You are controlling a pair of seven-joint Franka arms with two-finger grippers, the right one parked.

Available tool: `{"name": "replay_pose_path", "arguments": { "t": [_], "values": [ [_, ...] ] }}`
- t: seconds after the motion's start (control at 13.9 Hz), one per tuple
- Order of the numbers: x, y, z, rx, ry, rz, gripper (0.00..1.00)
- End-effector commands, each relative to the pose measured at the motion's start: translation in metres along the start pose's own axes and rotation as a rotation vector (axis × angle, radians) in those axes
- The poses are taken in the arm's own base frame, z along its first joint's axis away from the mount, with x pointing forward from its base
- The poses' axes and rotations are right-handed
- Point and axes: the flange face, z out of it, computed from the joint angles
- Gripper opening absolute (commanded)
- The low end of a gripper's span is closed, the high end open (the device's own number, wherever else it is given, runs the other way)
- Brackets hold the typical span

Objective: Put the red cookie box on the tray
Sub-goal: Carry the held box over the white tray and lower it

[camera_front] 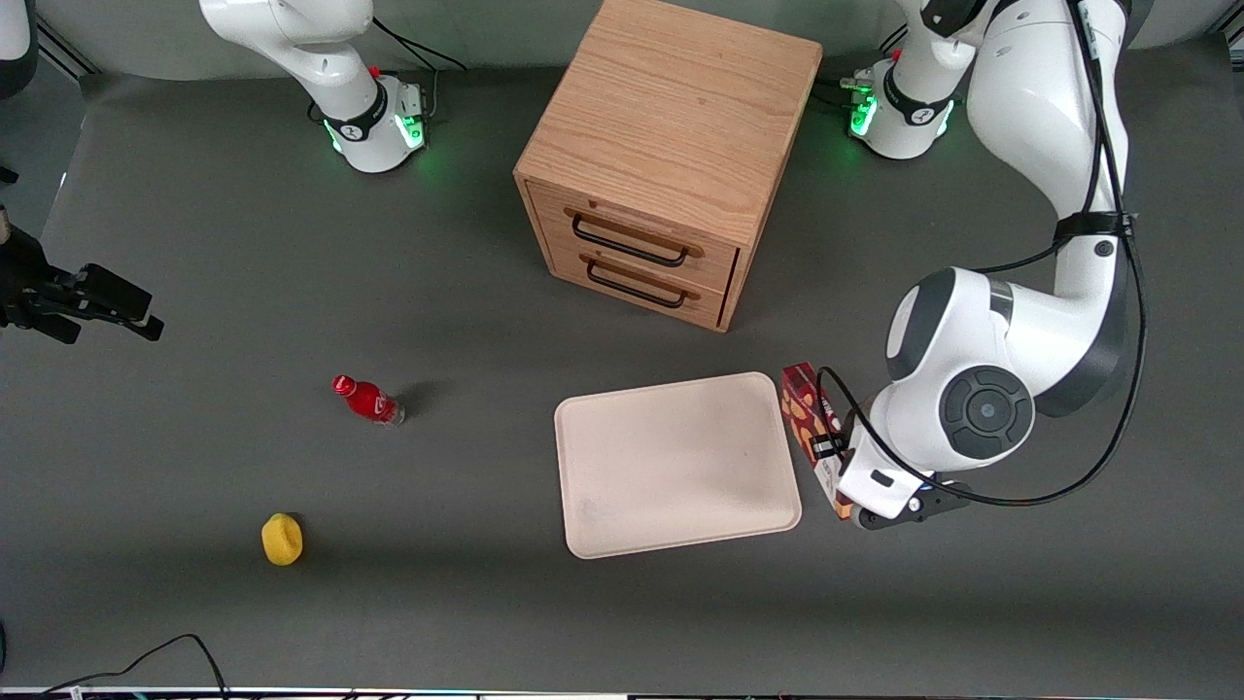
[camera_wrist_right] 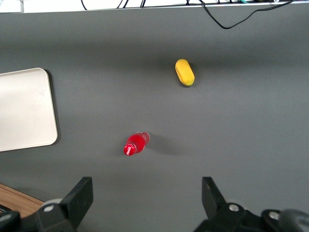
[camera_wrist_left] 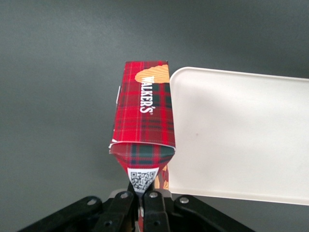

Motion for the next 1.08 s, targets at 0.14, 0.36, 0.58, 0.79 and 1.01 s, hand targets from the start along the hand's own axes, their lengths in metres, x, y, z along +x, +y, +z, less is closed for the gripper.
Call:
{"name": "replay_pose_path", "arguments": {
  "t": [0.14,0.36,0.58,0.79,1.01],
  "values": [
    [-0.007,0.045,0.033,-0.013,0.008,-0.051,0.00],
    [-0.010,0.059,0.066,0.033,0.018,-0.022,0.00],
    [-0.009,0.071,0.088,0.036,0.054,-0.004,0.99],
    [-0.009,0.072,0.096,0.057,0.072,-0.001,1.00],
    [-0.010,0.072,0.094,0.055,0.072,0.002,1.00]
  ]
}}
